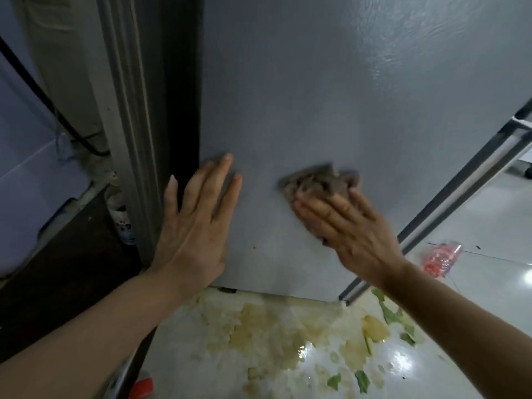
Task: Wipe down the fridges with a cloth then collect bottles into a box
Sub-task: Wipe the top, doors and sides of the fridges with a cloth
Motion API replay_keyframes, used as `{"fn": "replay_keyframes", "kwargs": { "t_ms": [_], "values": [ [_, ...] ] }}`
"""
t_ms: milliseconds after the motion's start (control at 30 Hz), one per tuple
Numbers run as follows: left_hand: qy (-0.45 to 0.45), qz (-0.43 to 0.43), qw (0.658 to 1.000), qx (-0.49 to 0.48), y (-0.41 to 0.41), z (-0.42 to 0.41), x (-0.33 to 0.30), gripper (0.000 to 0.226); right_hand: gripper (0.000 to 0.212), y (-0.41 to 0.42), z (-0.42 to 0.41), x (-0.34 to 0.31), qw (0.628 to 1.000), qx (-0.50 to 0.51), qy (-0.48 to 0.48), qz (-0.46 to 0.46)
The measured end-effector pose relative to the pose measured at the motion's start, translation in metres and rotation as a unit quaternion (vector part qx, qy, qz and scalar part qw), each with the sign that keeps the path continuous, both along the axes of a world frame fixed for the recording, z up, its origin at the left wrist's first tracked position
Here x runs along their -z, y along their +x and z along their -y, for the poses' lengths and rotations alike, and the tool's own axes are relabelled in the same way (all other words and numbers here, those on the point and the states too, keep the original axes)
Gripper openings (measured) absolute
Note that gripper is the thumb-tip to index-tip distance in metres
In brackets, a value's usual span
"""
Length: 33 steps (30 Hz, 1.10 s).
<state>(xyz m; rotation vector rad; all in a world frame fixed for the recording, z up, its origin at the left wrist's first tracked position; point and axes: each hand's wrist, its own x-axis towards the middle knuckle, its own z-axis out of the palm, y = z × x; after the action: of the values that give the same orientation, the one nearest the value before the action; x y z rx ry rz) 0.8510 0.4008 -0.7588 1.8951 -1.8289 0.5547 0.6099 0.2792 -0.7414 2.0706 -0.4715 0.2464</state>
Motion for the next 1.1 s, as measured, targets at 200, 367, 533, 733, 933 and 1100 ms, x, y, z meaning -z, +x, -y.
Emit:
{"fn": "replay_keyframes", "kwargs": {
  "t_ms": [200,367,533,733,933,1100],
  "values": [
    [-0.021,0.056,0.997,0.039,-0.042,0.028,0.002,0.091,0.061,-0.015,0.013,-0.005,0.967,-0.021,0.025,0.253],
    [-0.030,0.076,0.997,0.015,-0.046,0.028,0.010,0.093,0.070,-0.038,-0.001,0.089,0.994,0.034,0.103,-0.018],
    [-0.018,0.059,0.998,0.006,-0.056,0.025,0.003,0.094,0.072,-0.059,-0.005,0.082,0.980,0.078,0.134,-0.123],
    [-0.015,0.100,0.992,0.069,-0.080,0.033,0.007,0.099,0.062,-0.092,0.017,-0.011,0.978,0.034,0.007,0.205],
    [-0.014,0.125,0.990,0.061,-0.085,0.054,0.021,0.107,0.057,-0.080,0.017,0.030,0.941,0.055,0.050,0.329],
    [-0.024,0.132,0.990,0.050,-0.086,0.056,0.025,0.110,0.065,-0.101,-0.002,0.098,0.971,0.112,0.104,0.183]
  ]
}}
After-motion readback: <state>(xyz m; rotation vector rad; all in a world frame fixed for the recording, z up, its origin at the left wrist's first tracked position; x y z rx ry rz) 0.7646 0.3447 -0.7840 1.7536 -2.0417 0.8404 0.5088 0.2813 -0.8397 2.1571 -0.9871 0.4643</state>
